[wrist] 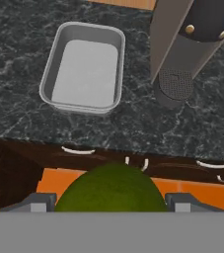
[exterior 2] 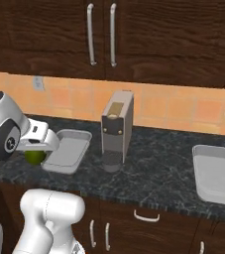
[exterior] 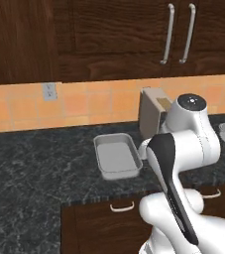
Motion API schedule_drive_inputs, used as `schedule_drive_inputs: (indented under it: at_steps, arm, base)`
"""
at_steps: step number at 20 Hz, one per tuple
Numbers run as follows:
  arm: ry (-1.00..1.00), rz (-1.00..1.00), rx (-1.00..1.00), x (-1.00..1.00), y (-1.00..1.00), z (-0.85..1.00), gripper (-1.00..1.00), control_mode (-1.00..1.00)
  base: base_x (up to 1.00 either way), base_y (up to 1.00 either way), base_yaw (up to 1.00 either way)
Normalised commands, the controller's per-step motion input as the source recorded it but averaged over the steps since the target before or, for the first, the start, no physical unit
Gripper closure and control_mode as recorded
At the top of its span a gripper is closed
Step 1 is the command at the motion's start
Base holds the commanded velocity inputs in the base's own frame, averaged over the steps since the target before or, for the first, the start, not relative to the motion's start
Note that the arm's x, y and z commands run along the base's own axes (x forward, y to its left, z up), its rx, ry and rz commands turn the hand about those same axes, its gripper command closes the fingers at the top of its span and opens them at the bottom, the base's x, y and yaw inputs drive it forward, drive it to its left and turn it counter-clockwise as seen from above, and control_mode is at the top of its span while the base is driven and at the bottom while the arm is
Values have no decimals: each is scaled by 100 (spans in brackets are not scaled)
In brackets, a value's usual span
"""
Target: Place one lime and one fish in each tupperware on the nearby counter, to pack two identical lunches.
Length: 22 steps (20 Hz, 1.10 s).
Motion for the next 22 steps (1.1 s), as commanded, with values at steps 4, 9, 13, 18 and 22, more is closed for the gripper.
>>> schedule_drive_inputs:
  at_steps: [4, 9, 13, 18, 22]
  arm:
    - [0, 0, 0, 0, 0, 0, 100, 100]
    - [0, 0, 0, 0, 0, 0, 100, 100]
    - [0, 0, 0, 0, 0, 0, 100, 100]
    - [0, 2, 26, 94, 28, -59, 100, -100]
    - [-1, 0, 14, 90, 30, -58, 100, -100]
  base:
    - [55, 42, 0]
    - [47, 64, 0]
    - [51, 19, 1]
    - [0, 0, 0]
    - [0, 0, 0]
